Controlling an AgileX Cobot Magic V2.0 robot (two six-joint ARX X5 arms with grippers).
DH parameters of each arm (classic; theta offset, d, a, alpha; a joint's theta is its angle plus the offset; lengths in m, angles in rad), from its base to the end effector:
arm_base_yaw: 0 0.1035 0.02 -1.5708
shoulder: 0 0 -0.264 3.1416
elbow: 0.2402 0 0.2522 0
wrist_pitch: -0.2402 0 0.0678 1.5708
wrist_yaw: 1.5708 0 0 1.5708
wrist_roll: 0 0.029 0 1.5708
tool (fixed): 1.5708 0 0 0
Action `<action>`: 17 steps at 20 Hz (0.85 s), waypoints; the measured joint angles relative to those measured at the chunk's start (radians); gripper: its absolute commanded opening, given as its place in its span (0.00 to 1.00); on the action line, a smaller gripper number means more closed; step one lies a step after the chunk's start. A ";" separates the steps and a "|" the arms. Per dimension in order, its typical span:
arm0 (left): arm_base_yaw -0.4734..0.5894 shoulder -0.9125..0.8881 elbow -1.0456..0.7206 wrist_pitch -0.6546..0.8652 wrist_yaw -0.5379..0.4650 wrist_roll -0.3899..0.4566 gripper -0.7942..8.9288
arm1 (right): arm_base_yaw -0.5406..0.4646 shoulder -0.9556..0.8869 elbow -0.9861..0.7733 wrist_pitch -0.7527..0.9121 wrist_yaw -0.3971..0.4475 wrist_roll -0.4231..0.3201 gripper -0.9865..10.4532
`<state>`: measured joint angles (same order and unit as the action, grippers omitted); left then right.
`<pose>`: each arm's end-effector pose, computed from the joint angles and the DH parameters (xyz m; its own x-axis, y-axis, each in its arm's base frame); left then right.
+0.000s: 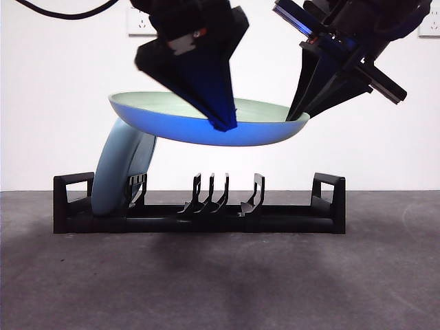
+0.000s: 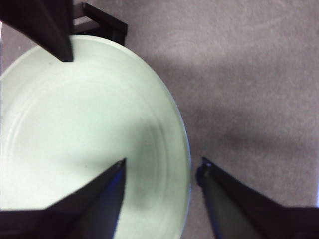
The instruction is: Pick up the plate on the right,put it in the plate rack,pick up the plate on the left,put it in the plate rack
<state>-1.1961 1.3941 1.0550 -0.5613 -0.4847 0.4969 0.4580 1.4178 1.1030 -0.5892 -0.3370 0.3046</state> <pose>0.1160 -0.2581 0.2653 0.6348 -0.3411 -0.6933 0.7674 0.1739 0.6171 0.2560 0.1369 0.2708 0.3773 0.5547 -0.7416 -0.3617 0.8255 0.4334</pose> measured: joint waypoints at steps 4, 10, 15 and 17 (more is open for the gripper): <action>0.035 0.001 0.000 -0.005 0.071 0.000 0.26 | 0.000 -0.024 0.000 -0.003 0.000 -0.002 0.08; 0.051 0.004 0.000 -0.005 0.117 0.003 0.07 | 0.000 -0.093 0.000 -0.023 0.007 -0.009 0.08; 0.050 0.003 0.006 0.010 0.110 0.016 0.07 | -0.007 -0.127 0.000 -0.040 0.025 0.006 0.14; 0.050 0.003 0.006 0.026 0.108 0.012 0.07 | -0.021 -0.165 0.000 -0.037 0.019 0.002 0.32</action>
<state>-1.1465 1.3972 1.0615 -0.5350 -0.3767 0.5091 0.4374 1.2530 1.1030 -0.6262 -0.3183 0.3065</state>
